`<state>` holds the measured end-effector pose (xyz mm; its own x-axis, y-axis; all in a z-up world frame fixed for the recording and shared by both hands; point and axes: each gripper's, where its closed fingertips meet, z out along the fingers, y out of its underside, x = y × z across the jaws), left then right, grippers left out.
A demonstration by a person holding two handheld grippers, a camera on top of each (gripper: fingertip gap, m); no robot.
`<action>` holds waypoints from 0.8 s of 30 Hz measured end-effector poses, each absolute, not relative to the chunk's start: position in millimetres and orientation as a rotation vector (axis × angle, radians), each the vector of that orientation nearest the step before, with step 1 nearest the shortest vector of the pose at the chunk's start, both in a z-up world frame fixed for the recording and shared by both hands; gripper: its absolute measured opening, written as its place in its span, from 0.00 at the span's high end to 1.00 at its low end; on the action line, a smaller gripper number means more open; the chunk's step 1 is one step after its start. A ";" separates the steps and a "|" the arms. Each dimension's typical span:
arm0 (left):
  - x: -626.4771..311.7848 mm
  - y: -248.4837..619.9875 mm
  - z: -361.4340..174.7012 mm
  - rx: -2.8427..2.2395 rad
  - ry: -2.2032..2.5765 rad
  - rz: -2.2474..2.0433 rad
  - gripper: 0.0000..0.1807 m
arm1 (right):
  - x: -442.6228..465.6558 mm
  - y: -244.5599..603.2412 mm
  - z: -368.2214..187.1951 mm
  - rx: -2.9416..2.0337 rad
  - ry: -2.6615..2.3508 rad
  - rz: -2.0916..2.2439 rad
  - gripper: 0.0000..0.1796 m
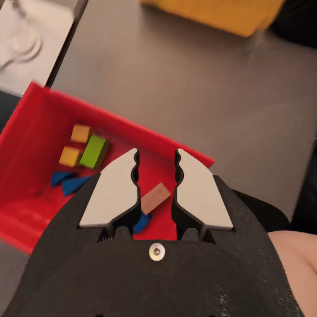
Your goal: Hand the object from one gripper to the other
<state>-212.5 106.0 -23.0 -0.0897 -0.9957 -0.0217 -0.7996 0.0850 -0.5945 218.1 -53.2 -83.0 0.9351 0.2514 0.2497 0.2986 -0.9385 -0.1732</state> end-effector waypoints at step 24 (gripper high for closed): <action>-260.6 176.3 -135.5 -2.296 1.956 -0.008 0.78 | 208.9 -64.1 -70.9 -2.880 -0.480 -0.399 0.77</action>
<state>-260.6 176.3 -135.5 0.1619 -0.9838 -0.0772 -0.9831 -0.1541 -0.0986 208.9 -64.1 -70.9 0.9112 0.2892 0.2935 0.3417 -0.9284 -0.1459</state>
